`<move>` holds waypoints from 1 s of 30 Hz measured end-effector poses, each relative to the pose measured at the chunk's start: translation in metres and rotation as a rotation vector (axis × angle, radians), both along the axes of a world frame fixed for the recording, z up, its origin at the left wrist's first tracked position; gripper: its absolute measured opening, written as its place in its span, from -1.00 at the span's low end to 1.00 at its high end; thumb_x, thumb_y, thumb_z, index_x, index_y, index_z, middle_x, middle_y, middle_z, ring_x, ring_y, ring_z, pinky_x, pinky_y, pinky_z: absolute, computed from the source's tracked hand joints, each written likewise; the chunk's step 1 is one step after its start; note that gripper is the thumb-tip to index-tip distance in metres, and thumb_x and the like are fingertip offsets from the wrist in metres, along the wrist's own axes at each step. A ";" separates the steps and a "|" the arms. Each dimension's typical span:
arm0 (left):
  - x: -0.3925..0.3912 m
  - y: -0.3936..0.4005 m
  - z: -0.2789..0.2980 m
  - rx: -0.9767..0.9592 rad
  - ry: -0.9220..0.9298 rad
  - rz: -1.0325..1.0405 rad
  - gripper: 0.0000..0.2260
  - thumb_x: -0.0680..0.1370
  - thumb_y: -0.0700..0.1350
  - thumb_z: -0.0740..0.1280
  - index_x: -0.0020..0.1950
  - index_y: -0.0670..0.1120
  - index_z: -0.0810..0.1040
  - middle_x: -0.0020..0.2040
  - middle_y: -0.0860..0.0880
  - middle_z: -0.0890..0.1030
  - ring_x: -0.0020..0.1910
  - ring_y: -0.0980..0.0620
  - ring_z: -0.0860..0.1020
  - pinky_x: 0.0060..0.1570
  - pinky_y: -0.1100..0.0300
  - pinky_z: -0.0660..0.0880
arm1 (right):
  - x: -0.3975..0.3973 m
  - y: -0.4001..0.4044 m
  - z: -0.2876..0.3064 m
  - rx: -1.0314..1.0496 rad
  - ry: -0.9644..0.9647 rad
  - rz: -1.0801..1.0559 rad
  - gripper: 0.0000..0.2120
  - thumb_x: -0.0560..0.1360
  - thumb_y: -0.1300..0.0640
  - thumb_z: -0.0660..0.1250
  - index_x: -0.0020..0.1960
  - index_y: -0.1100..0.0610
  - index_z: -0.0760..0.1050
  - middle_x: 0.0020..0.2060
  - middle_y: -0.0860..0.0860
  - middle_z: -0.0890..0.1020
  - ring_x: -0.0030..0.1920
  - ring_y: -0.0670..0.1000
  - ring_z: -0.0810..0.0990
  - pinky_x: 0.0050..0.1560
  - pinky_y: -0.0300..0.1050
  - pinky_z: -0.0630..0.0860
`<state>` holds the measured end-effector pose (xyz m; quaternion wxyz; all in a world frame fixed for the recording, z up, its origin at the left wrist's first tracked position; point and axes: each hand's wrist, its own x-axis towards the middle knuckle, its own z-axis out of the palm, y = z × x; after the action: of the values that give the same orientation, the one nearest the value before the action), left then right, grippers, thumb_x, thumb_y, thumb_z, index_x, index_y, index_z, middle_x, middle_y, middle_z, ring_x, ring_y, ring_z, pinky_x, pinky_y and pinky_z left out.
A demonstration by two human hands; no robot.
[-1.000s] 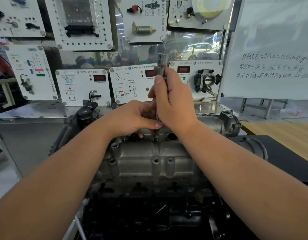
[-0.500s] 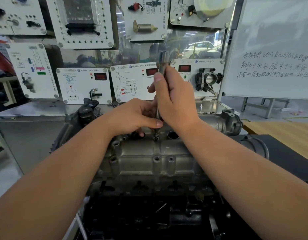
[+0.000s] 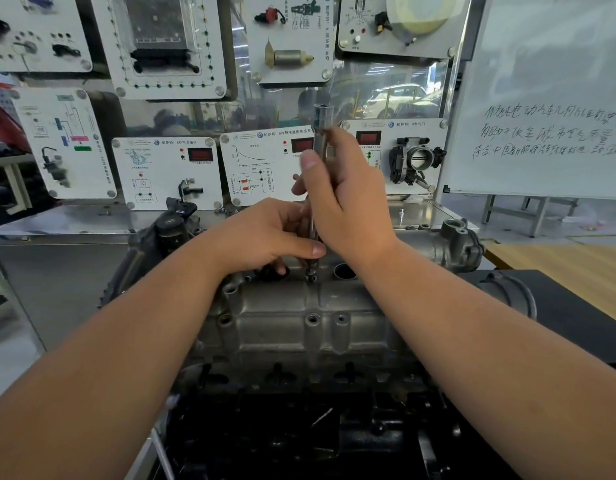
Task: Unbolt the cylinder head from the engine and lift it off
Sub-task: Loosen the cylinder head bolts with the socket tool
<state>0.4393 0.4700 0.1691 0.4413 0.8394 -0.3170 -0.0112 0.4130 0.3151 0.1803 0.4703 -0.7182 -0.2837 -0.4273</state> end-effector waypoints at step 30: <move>-0.004 -0.003 0.002 0.025 -0.032 0.033 -0.86 0.53 -0.15 0.50 0.07 -0.05 0.64 -0.08 -0.05 0.71 -0.20 0.15 0.68 -0.32 0.16 0.59 | 0.001 0.002 0.000 0.021 -0.009 0.041 -0.81 0.61 0.03 0.31 0.15 0.01 0.34 -0.35 0.14 0.63 -0.32 0.10 0.63 -0.28 0.10 0.53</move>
<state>0.4354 0.4673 0.1711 0.4259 0.8500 -0.3099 0.0056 0.4135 0.3166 0.1802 0.4851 -0.7053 -0.2959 -0.4238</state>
